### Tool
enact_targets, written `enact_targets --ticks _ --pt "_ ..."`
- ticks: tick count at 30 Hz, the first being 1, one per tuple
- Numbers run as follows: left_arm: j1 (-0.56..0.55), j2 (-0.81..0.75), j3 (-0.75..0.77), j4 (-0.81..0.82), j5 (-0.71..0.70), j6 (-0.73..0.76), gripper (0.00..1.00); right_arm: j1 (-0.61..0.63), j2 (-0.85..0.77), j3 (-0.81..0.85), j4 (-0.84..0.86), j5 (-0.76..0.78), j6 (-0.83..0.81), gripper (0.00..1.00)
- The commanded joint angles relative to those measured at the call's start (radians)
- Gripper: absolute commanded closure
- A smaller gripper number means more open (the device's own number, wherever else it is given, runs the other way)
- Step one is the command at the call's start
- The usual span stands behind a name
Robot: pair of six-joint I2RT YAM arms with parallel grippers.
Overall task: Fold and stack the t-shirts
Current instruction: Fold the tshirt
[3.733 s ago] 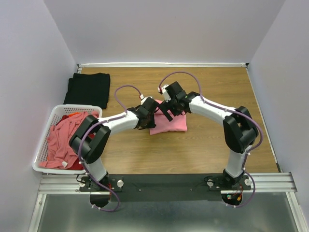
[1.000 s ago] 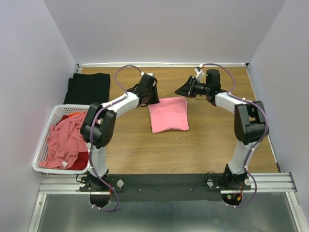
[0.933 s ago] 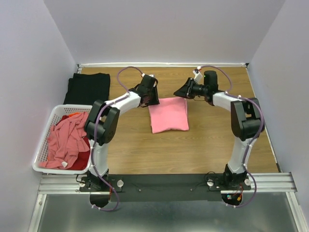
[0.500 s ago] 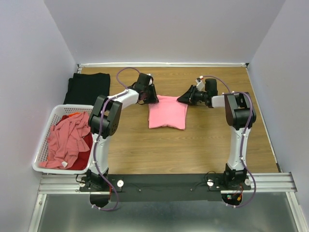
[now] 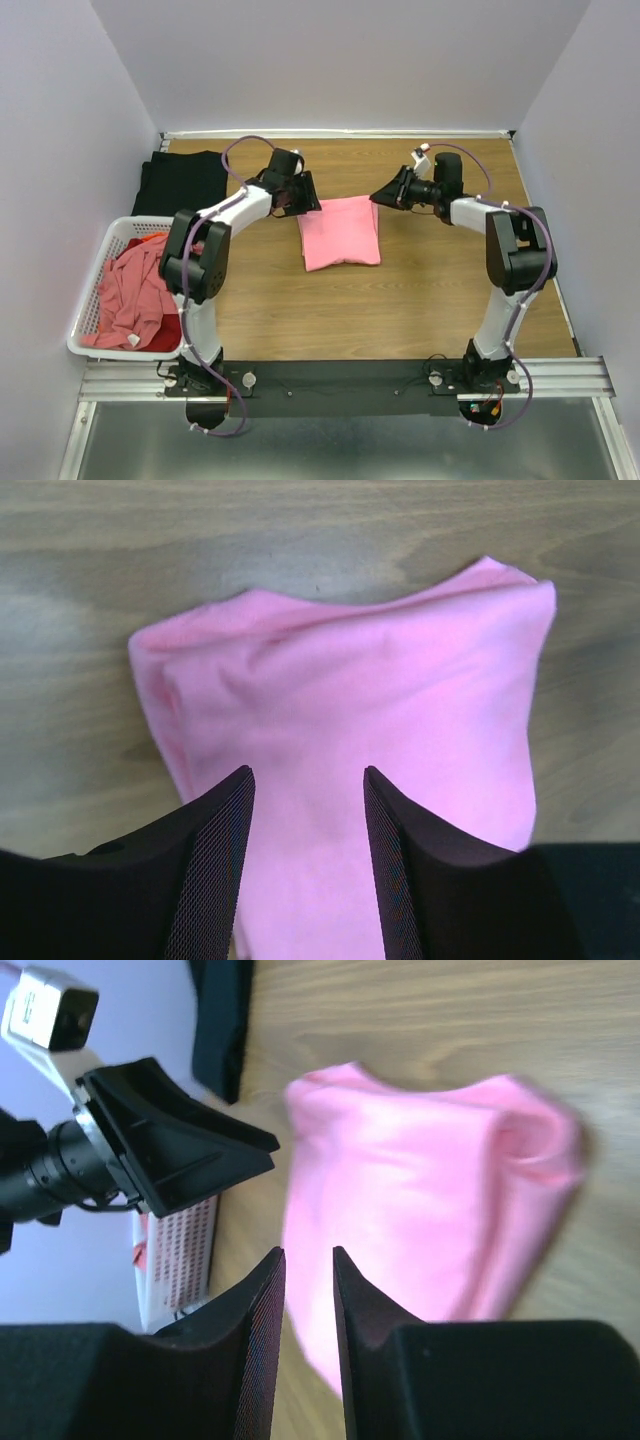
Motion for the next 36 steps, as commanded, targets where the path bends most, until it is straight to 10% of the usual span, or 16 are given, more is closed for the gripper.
enact_targets --ticks 1,12,27,36 --pt "0.000 -0.154 -0.071 -0.034 0.008 0.009 0.44 0.083 -0.084 -0.072 -0.021 -0.032 -0.027 0.67" --pt "-0.028 -0.429 -0.412 -0.037 -0.085 -0.024 0.48 0.345 -0.100 -0.161 0.080 -0.018 0.062 0.83" --pt "-0.028 -0.641 -0.531 -0.110 -0.248 -0.034 0.48 0.373 0.175 -0.285 0.236 0.147 0.185 0.99" --pt "-0.030 -0.708 -0.558 -0.114 -0.226 -0.064 0.48 0.373 -0.090 -0.247 0.056 0.155 0.089 0.99"
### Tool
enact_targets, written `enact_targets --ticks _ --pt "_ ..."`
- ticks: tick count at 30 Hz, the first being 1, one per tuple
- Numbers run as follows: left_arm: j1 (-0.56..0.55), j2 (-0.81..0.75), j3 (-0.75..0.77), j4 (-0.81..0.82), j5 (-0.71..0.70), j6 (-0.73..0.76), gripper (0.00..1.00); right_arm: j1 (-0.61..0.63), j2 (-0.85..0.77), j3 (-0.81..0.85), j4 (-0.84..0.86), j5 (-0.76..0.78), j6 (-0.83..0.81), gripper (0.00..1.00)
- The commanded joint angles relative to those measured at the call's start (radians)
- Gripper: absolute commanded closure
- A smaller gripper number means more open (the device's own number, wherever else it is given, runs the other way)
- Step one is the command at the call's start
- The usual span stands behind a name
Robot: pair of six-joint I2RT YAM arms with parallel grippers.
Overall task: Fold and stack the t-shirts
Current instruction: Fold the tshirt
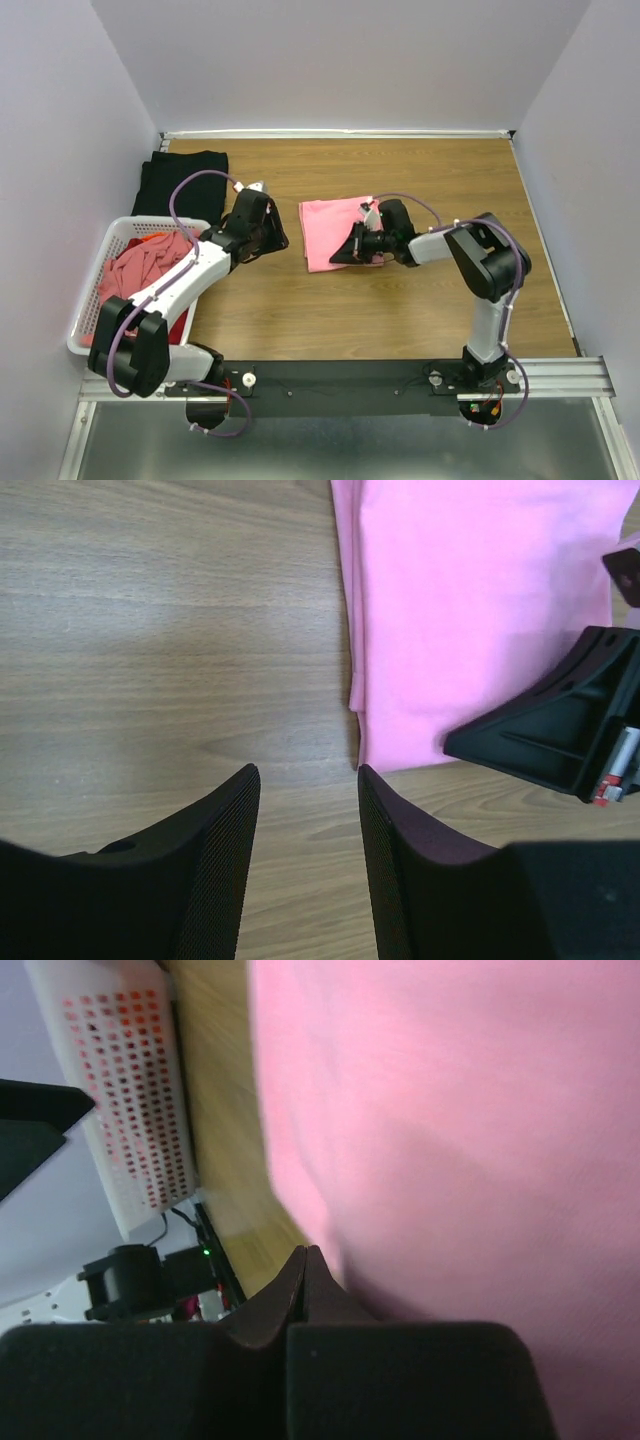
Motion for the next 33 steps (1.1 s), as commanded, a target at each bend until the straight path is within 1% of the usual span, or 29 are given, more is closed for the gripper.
enact_targets --ticks 1,2,5,6,8,10,13,14,16,17,19,22,25,29,33 --pt "-0.004 -0.035 -0.009 -0.007 -0.013 -0.033 0.48 -0.001 -0.134 0.072 -0.193 0.071 -0.108 0.99" --pt "-0.007 -0.034 -0.008 -0.002 -0.004 -0.052 0.48 -0.007 -0.177 0.087 -0.239 0.080 -0.137 0.99" --pt "-0.038 -0.024 0.001 0.016 -0.006 -0.098 0.48 -0.068 -0.229 0.111 -0.244 0.038 -0.142 0.99" --pt "-0.046 -0.015 0.004 0.022 -0.006 -0.112 0.48 -0.111 -0.233 0.117 -0.244 0.029 -0.145 0.99" --pt "-0.075 0.017 0.014 0.047 -0.012 -0.138 0.48 -0.154 -0.234 0.118 -0.241 0.016 -0.156 0.99" --pt "-0.093 0.069 0.030 0.084 -0.015 -0.171 0.48 -0.209 -0.207 0.124 -0.238 -0.014 -0.176 0.99" --pt "-0.122 0.158 0.060 0.113 -0.010 -0.191 0.51 -0.237 -0.155 0.095 -0.213 -0.024 -0.185 0.99" --pt "-0.130 0.183 0.084 0.114 -0.004 -0.192 0.52 -0.238 -0.145 0.080 -0.169 -0.024 -0.162 0.99" --pt "-0.136 0.229 0.106 0.114 0.004 -0.182 0.55 -0.241 -0.109 0.049 -0.135 -0.027 -0.150 0.99" --pt "-0.141 0.270 0.124 0.121 -0.004 -0.175 0.58 -0.241 -0.096 0.028 -0.124 -0.018 -0.161 0.99" --pt "-0.156 0.313 0.138 0.130 -0.016 -0.157 0.61 -0.251 -0.061 0.011 -0.123 0.013 -0.174 0.99" --pt "-0.176 0.426 0.168 0.127 0.017 -0.119 0.66 -0.275 -0.027 -0.026 -0.107 0.013 -0.170 0.99" --pt "-0.181 0.457 0.152 0.122 0.007 -0.119 0.68 -0.294 -0.013 -0.044 -0.109 0.025 -0.207 0.99" --pt "-0.181 0.480 0.116 0.041 -0.072 -0.131 0.70 -0.318 0.014 -0.057 -0.119 0.001 -0.242 0.99" --pt "-0.182 0.416 0.066 0.033 -0.076 -0.132 0.70 -0.318 -0.033 -0.018 -0.268 0.019 -0.343 0.99"
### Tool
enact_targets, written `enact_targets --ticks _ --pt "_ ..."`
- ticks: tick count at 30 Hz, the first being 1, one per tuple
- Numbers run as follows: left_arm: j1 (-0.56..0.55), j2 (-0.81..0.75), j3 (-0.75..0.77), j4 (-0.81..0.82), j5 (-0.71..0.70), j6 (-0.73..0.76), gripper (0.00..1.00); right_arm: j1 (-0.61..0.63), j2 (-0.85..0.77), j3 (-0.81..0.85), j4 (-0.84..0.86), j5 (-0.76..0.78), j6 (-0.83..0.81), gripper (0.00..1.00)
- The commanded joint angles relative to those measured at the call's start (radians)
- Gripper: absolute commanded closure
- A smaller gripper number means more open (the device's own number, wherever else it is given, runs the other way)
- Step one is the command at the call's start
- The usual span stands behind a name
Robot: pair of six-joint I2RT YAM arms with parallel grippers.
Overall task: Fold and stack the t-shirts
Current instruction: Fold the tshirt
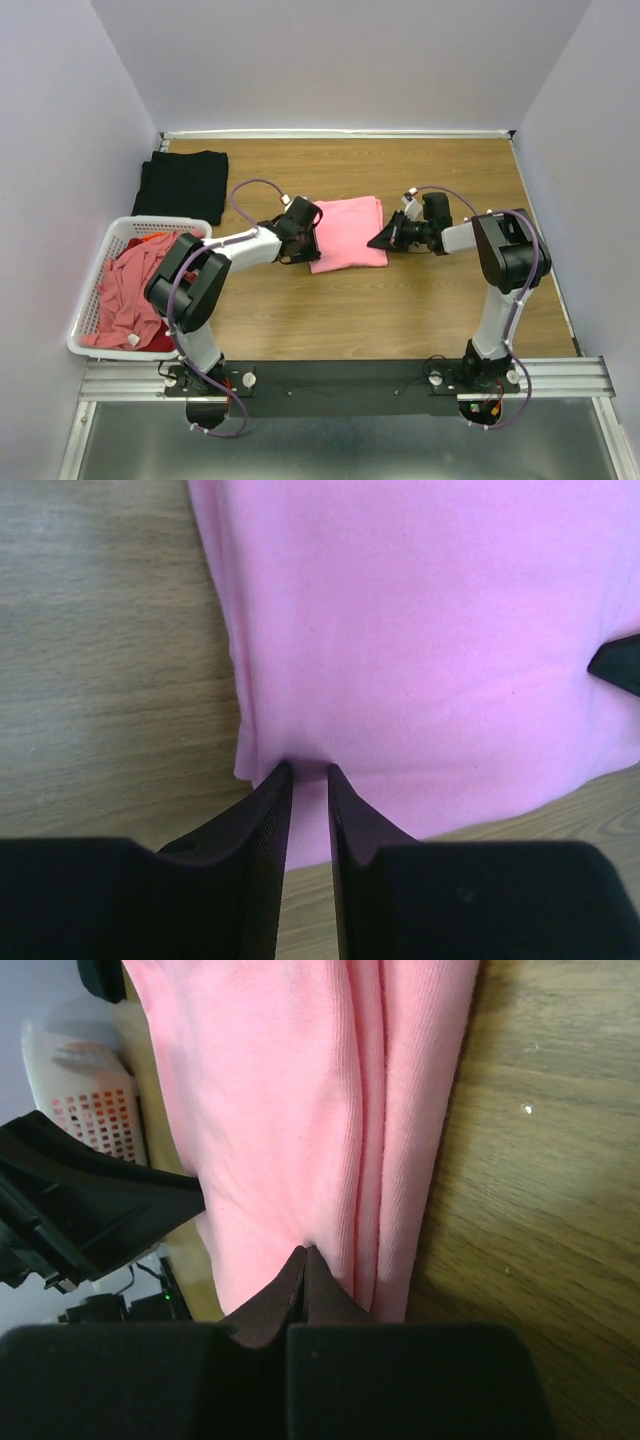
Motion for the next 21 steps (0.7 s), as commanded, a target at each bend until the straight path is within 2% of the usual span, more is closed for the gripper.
enact_targets --ticks 1,5,7,8,11,16,21 --pt "-0.004 -0.068 -0.071 -0.117 -0.086 0.003 0.61 -0.015 -0.049 0.024 -0.187 0.077 -0.155 0.99" --pt "-0.007 -0.174 -0.036 -0.153 -0.126 -0.012 0.43 -0.013 -0.135 0.090 -0.282 0.094 -0.187 0.98" --pt "-0.007 -0.205 -0.013 -0.167 -0.129 -0.009 0.38 -0.013 -0.158 0.122 -0.286 0.091 -0.169 0.97" --pt "-0.007 -0.232 0.005 -0.176 -0.132 -0.003 0.33 -0.010 -0.162 0.145 -0.284 0.089 -0.149 0.96" --pt "0.000 -0.286 0.021 -0.188 -0.158 0.011 0.27 -0.005 -0.127 0.252 -0.286 0.082 -0.126 0.95" --pt "0.063 -0.378 -0.054 -0.181 -0.175 0.044 0.23 -0.005 -0.004 0.406 -0.284 0.130 -0.094 0.94" --pt "0.135 -0.469 -0.151 -0.161 -0.163 0.107 0.23 -0.005 0.220 0.564 -0.283 0.158 -0.053 0.94"
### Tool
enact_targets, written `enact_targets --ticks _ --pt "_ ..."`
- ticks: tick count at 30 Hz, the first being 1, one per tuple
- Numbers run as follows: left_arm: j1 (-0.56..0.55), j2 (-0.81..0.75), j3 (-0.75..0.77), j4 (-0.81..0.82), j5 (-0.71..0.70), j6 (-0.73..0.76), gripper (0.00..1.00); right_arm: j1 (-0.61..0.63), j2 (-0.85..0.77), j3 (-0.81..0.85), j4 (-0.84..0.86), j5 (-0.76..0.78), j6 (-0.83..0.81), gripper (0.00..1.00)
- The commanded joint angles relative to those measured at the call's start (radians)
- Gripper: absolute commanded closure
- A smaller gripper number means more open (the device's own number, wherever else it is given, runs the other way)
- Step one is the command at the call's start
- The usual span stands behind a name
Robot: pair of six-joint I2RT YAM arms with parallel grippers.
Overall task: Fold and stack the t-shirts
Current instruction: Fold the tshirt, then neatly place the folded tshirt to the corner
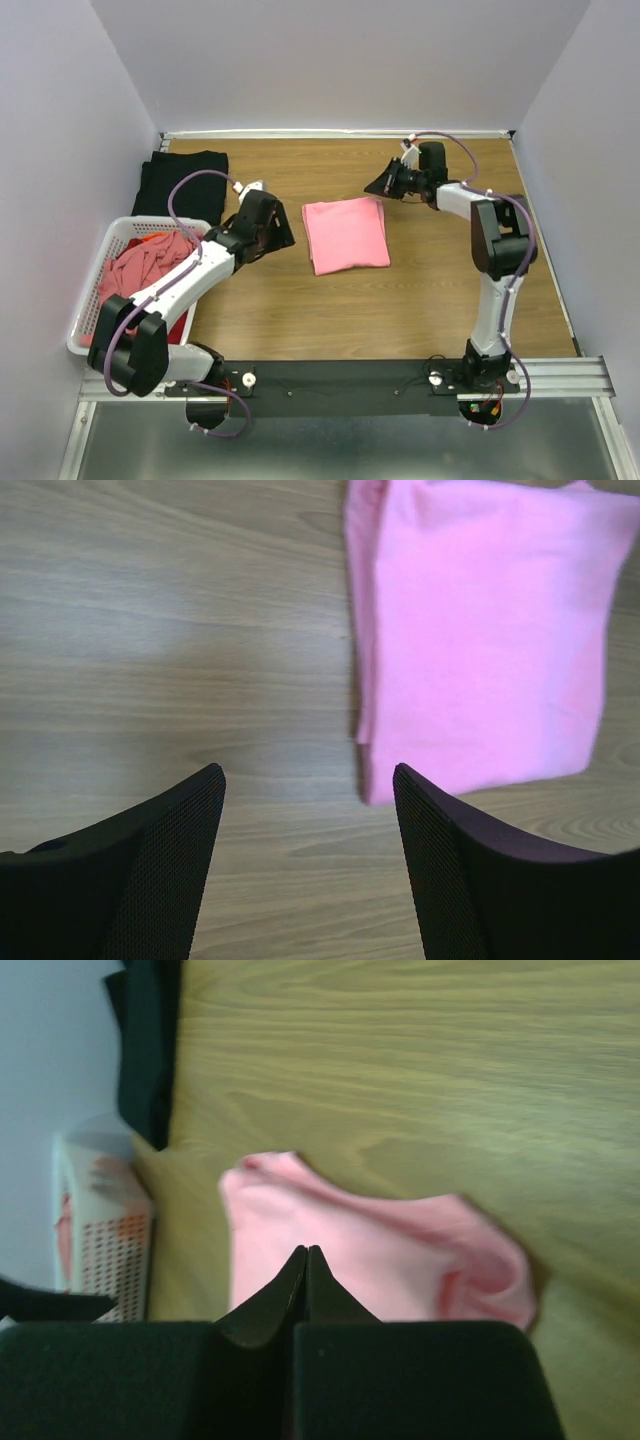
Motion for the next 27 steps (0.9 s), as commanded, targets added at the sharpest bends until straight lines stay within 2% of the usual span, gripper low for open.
enact_targets --ticks 1,6,10,11,13,15,17,18,21,22,27 --pt "0.037 -0.069 -0.077 0.001 -0.040 0.067 0.23 0.000 0.189 0.083 -0.044 0.067 0.046 0.94" --pt "0.067 -0.109 -0.136 0.030 -0.026 0.098 0.23 0.000 0.276 0.110 -0.046 0.103 0.064 0.94" --pt "0.079 -0.123 -0.148 0.042 -0.008 0.098 0.23 0.005 0.175 0.076 -0.076 0.138 0.014 0.89" --pt "0.080 -0.125 -0.150 0.051 -0.008 0.092 0.23 0.008 0.120 0.077 -0.134 0.149 -0.033 0.88" --pt "0.082 -0.125 -0.151 0.064 -0.005 0.087 0.23 0.029 0.061 0.097 -0.217 0.201 -0.090 0.82" --pt "0.088 -0.116 -0.145 0.074 -0.008 0.073 0.23 0.060 -0.019 0.103 -0.311 0.247 -0.161 0.68" --pt "0.105 -0.099 -0.140 0.079 0.000 0.065 0.23 0.130 -0.063 0.119 -0.377 0.331 -0.205 0.55" --pt "0.113 -0.091 -0.136 0.078 0.006 0.061 0.23 0.162 -0.097 0.123 -0.441 0.368 -0.254 0.43" --pt "0.152 -0.079 -0.149 0.097 0.027 0.062 0.23 0.310 -0.140 0.116 -0.527 0.570 -0.340 0.28" --pt "0.165 -0.076 -0.153 0.104 0.033 0.067 0.23 0.378 -0.145 0.105 -0.538 0.610 -0.357 0.27" --pt "0.244 -0.050 -0.149 0.099 0.055 0.093 0.23 0.563 -0.139 0.071 -0.622 0.796 -0.396 0.27"
